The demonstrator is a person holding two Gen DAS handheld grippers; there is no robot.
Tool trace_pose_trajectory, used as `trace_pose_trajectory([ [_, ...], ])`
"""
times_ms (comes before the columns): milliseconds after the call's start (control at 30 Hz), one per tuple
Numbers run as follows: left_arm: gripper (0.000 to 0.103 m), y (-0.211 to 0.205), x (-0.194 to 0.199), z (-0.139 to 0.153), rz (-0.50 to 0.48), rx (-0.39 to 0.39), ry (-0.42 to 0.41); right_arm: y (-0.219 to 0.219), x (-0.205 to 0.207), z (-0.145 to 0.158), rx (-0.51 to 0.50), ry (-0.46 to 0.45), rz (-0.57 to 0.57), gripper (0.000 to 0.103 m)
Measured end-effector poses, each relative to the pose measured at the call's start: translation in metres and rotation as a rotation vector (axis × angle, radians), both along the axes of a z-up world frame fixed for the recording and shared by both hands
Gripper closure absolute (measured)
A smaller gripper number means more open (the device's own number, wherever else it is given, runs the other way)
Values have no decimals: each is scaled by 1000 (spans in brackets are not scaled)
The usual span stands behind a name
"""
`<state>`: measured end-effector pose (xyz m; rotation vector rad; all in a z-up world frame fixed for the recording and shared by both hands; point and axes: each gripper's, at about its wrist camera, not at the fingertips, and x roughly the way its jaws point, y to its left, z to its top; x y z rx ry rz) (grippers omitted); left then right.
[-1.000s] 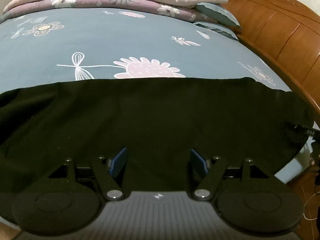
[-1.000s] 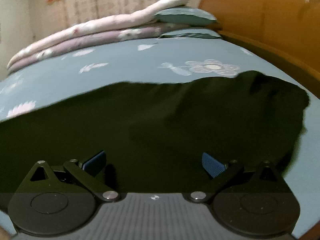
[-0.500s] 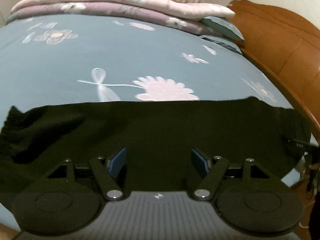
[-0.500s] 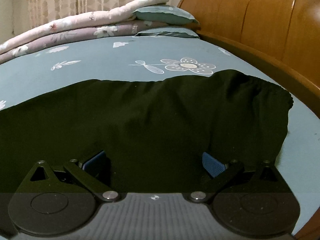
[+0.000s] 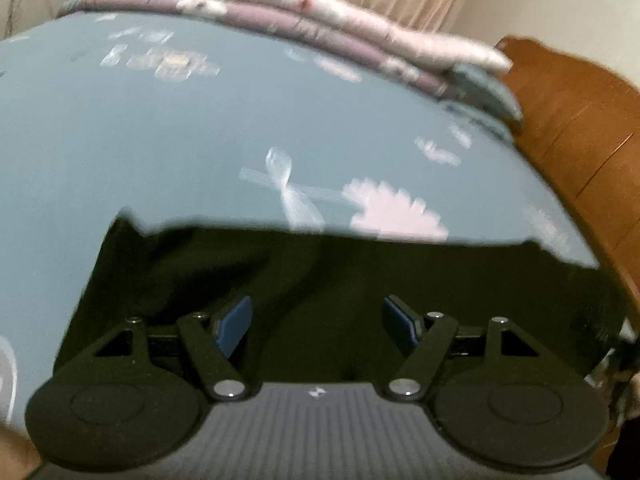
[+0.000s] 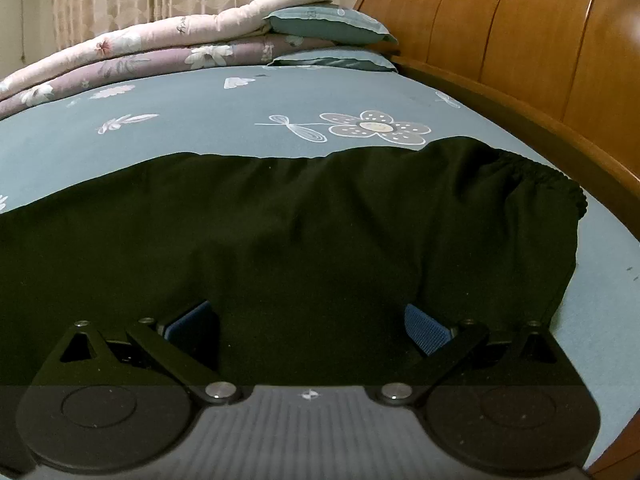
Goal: Fold clothes
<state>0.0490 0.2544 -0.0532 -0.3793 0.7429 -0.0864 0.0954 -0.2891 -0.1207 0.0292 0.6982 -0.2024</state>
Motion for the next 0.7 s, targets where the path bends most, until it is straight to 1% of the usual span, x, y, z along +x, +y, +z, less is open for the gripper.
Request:
trace_pose_trajectory([
  [33, 30, 4, 6, 1, 8, -23, -13, 0, 0, 0, -1, 1, -1, 0],
  [100, 30, 15, 18, -7, 39, -61, 1, 2, 1, 2, -2, 15, -3, 0],
  [133, 30, 21, 23, -11, 59, -63, 14, 2, 1, 3, -2, 22, -4, 0],
  [233, 30, 40, 29, -24, 152, 4, 73, 3, -3, 7, 6, 44, -1, 0],
  [267, 32, 46, 26, -25, 171, 2, 80, 4, -5, 9, 11, 47, 1, 0],
  [300, 32, 50, 21, -24, 175, -16, 74, 5, -7, 10, 16, 48, 3, 0],
  [367, 31, 50, 11, -16, 166, -46, 43, 11, -12, 14, 22, 30, 14, 0],
  [500, 27, 25, -14, -3, 77, -57, -10, 35, -15, 25, 9, -13, 77, 0],
  [600, 27, 5, -29, -11, 19, -44, 0, 60, -12, 31, -8, -33, 147, 0],
  [633, 27, 2, -33, -15, 15, -40, 8, 68, -10, 32, -19, -36, 172, 0],
  [700, 27, 6, -40, -25, 46, -41, 33, 86, -10, 34, -51, -40, 222, 0],
])
